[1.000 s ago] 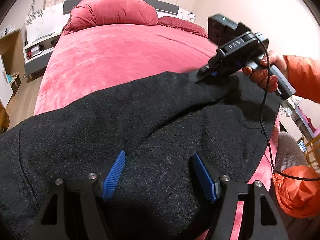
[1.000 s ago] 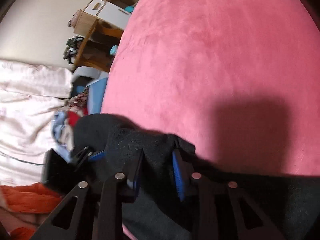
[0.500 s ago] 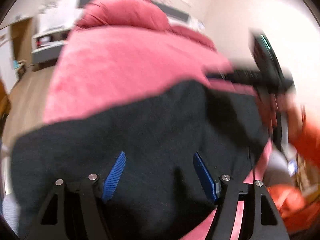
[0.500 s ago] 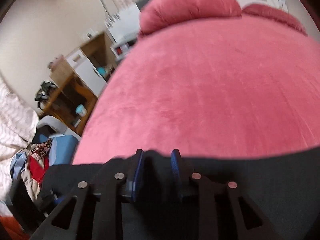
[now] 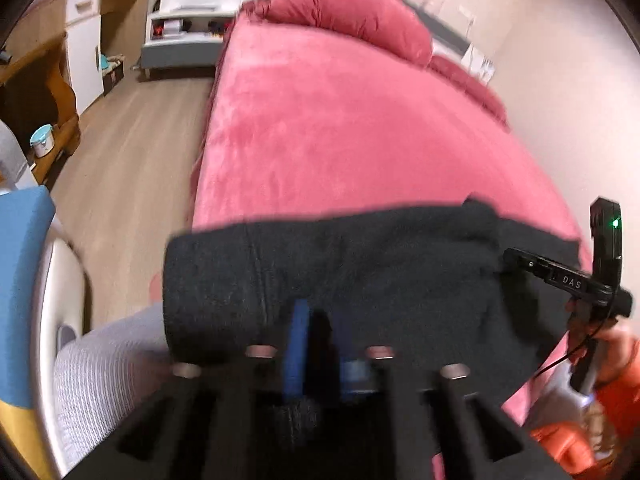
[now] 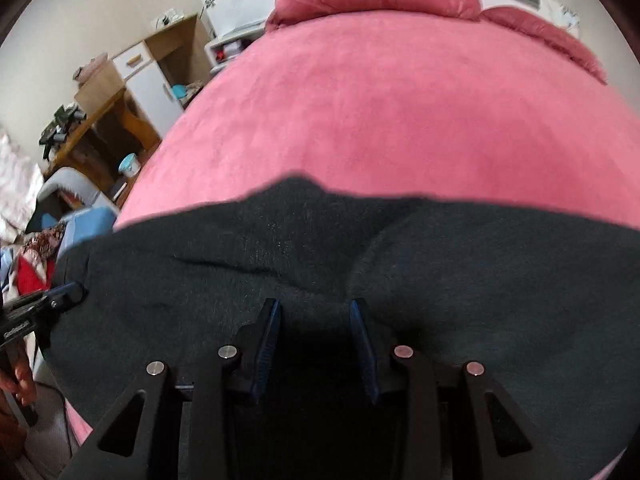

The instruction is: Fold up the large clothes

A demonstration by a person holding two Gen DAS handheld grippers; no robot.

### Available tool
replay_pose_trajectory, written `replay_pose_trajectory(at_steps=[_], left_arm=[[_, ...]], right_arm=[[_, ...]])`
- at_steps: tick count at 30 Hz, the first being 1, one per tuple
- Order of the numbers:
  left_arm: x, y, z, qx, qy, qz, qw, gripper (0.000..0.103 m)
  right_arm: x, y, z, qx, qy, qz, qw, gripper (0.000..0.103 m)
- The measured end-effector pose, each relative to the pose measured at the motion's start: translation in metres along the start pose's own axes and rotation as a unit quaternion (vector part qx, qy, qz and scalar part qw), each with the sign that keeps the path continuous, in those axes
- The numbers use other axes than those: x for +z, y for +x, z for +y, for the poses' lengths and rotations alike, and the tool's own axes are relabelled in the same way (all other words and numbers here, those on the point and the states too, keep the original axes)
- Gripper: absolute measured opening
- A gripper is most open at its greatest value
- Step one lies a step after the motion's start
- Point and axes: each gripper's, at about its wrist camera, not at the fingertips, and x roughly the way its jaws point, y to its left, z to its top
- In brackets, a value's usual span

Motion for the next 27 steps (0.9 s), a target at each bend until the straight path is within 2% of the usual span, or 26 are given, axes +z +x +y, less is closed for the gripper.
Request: replay_pose_trajectory(at_steps=[1,3,5,6,8,9,10,11,13,14,15,16,18,20,21,23,25,26,27], left_arm=[[0.004,-0.001,0.001,0.000,-0.001,-0.009,1.0000,0.041],[0.012,0.004,0.004,0.012,-0.008,-0.014,0.9998,0.040],[0.012,0.012,0.006,0.019,-0.014,-0.011,0.9997,0.040],[0.010,0.016,0.003,0.032,0.001,-0.003,0.9995,0.040],[-0.004,0.021,-0.012,0.075,0.071,-0.004,0.9946,0.039],[-0.011,0.021,-0.018,0.093,0.099,-0.004,0.9907,0.039],[-0.019,0.022,-0.024,0.111,0.130,0.001,0.9852,0.040],[-0.025,0.018,-0.029,0.119,0.149,0.002,0.9817,0.040],[-0.028,0.004,-0.029,0.102,0.149,-0.005,0.9836,0.044],[-0.028,-0.008,-0.025,0.083,0.132,-0.015,0.9877,0.048],[-0.028,-0.017,-0.021,0.073,0.116,-0.026,0.9902,0.061],[-0.027,-0.029,-0.016,0.055,0.092,-0.043,0.9933,0.070],[-0.027,-0.050,-0.012,0.000,0.057,-0.078,0.9953,0.072],[-0.027,-0.057,-0.021,-0.035,0.046,-0.087,0.9945,0.080],[-0.027,-0.051,-0.031,-0.040,0.058,-0.076,0.9946,0.081],[-0.030,-0.031,-0.052,-0.027,0.098,-0.039,0.9941,0.080],[-0.041,0.003,-0.067,0.001,0.139,0.030,0.9898,0.065],[-0.047,0.013,-0.070,0.024,0.154,0.053,0.9863,0.063],[-0.055,0.011,-0.073,0.036,0.179,0.051,0.9819,0.063]], right_arm=[[0.005,-0.013,-0.001,0.017,0.012,-0.033,0.999,0.037],[0.014,-0.024,-0.001,0.054,0.029,-0.062,0.996,0.038],[0.025,-0.008,0.007,0.055,0.022,-0.033,0.998,0.038],[0.028,0.007,0.012,0.046,0.012,-0.013,0.999,0.038],[0.033,0.040,0.020,0.008,-0.009,0.017,1.000,0.041],[0.035,0.052,0.024,-0.018,-0.032,0.009,0.999,0.046],[0.037,0.054,0.031,-0.031,-0.065,-0.029,0.997,0.062],[0.039,0.058,0.036,-0.046,-0.086,-0.036,0.995,0.069],[0.044,0.052,0.038,-0.050,-0.081,-0.024,0.995,0.069],[0.045,0.042,0.036,-0.038,-0.064,-0.019,0.997,0.066],[0.042,0.030,0.030,-0.021,-0.042,-0.021,0.999,0.064],[0.033,0.013,0.022,-0.002,-0.009,-0.027,1.000,0.063],[0.012,-0.014,0.010,0.013,0.040,-0.028,0.999,0.063],[-0.012,-0.034,0.005,0.028,0.056,-0.022,0.998,0.061],[-0.024,-0.040,0.005,0.032,0.054,-0.013,0.998,0.060],[-0.039,-0.035,0.012,0.034,0.033,0.028,0.998,0.043],[-0.060,-0.027,0.022,0.017,0.006,0.066,0.998,0.042],[-0.073,-0.027,0.028,0.007,-0.005,0.083,0.996,0.042],[-0.085,-0.031,0.034,-0.006,-0.020,0.089,0.996,0.043]])
